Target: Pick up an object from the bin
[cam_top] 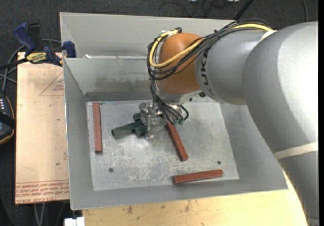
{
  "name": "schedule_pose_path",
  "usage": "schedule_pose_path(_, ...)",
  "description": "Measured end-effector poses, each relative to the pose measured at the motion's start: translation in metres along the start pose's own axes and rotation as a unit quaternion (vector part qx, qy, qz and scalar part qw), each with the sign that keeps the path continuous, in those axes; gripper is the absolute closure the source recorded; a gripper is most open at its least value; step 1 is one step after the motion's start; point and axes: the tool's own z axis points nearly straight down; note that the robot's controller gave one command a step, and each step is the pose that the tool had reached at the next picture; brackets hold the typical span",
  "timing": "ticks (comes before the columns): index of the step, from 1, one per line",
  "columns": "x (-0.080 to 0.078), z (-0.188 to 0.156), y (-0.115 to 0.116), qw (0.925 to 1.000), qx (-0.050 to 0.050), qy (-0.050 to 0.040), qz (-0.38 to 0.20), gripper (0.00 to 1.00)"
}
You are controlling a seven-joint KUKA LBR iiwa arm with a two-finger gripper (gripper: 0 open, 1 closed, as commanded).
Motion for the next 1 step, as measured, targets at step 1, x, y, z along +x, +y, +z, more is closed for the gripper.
schedule_pose_path(1,0.0634,-0.1457,-0.0488,0.9959,0.001,0.0032,-0.09,1.0)
